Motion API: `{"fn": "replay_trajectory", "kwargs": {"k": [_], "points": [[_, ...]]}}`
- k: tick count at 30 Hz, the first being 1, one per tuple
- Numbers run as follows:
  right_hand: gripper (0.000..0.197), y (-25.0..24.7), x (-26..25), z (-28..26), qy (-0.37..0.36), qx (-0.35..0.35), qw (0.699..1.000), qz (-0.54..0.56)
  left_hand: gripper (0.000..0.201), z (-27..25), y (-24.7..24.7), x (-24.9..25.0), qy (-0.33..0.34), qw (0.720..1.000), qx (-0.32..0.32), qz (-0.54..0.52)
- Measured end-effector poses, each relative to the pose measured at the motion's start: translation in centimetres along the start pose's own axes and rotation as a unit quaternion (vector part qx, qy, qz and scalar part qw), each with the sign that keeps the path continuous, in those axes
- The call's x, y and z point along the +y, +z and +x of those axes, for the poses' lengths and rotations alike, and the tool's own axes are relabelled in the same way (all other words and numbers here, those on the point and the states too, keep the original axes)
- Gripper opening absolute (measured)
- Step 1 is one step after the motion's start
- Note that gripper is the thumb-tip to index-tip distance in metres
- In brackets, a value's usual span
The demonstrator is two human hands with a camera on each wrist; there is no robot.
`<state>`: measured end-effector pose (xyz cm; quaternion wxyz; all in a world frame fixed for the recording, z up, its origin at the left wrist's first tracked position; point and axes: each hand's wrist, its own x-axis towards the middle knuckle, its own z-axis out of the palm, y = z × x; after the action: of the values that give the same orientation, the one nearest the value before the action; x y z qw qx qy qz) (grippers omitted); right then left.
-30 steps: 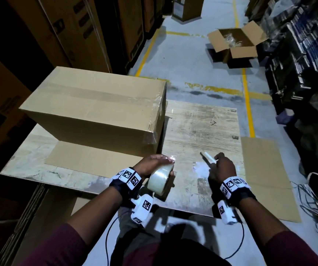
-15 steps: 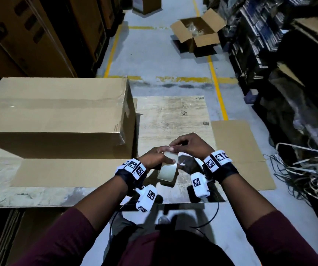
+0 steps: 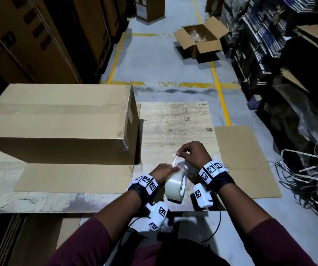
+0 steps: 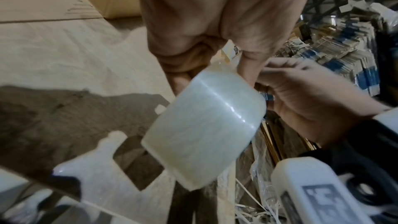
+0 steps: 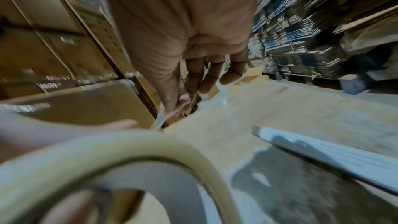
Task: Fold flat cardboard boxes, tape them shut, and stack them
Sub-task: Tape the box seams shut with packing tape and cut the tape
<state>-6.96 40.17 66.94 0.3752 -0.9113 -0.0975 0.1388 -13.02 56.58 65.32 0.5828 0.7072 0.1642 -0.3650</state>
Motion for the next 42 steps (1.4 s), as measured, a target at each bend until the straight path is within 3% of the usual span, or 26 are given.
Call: {"fn": "replay_trajectory", "kwargs": {"k": [3,5,7,12,16,19,23,28,30,32,35,37,38,40,42], "points": [[0.011,2.2,2.2,1.2,0.07,-0.027,0.997,-0.026,0.015,0.6,0.1,-1.2,-0.024,0.999,0.007,0.045],[0.023,3.9,4.2,1.5,0.111,-0.041,0.992,-0.038,0.058,1.0,-0.3,-2.0,-0.042,0.996,0.005,0.082],[0.028,5.7,5.8,1.5,0.131,-0.033,0.99,-0.031,0.072,1.1,-0.5,-2.4,-0.042,0.996,0.015,0.08],[0.027,7.7,6.9,1.1,0.169,-0.022,0.984,-0.043,0.066,1.3,0.1,-2.6,-0.016,0.996,0.019,0.083],[0.027,8.7,8.0,1.1,0.152,-0.035,0.985,-0.077,0.053,1.7,0.3,-3.3,0.009,0.995,0.035,0.096],[0.026,9.0,8.2,1.1,0.154,-0.007,0.985,-0.073,0.05,2.4,0.4,-3.9,0.01,0.996,0.045,0.081],[0.041,8.3,7.7,1.3,0.196,0.029,0.977,-0.075,0.049,2.5,0.2,-4.2,0.009,0.996,0.039,0.074],[0.026,6.6,7.8,1.3,0.212,-0.011,0.972,-0.099,0.048,2.0,-0.3,-4.5,0.01,0.995,0.053,0.09],[0.016,5.6,7.5,1.5,0.188,-0.057,0.971,-0.136,0.051,0.5,-0.8,-3.5,0.032,0.984,0.063,0.163],[0.009,4.1,6.5,2.1,0.152,-0.06,0.976,-0.144,0.049,-1.9,-2.1,-1.6,0.102,0.967,0.05,0.229],[0.006,1.8,2.5,3.3,0.082,0.037,0.996,-0.018,0.024,-7.2,-5.5,2.5,0.268,0.942,0.015,0.202],[0.011,1.3,-1.6,4.5,0.01,0.107,0.99,0.085,0.018,-10.7,-8.9,4.8,0.327,0.934,0.073,0.123],[0.013,1.7,-3.8,5.1,-0.024,0.121,0.984,0.13,0.019,-11.9,-10.8,5.6,0.36,0.916,0.141,0.105],[0.014,3.2,-8.4,6.5,-0.073,0.105,0.969,0.212,0.019,-12.7,-15.1,6.1,0.391,0.872,0.268,0.123],[0.016,5.2,-12.7,7.4,-0.094,0.084,0.958,0.258,0.017,-11.9,-19.0,5.7,0.363,0.861,0.321,0.156]]}}
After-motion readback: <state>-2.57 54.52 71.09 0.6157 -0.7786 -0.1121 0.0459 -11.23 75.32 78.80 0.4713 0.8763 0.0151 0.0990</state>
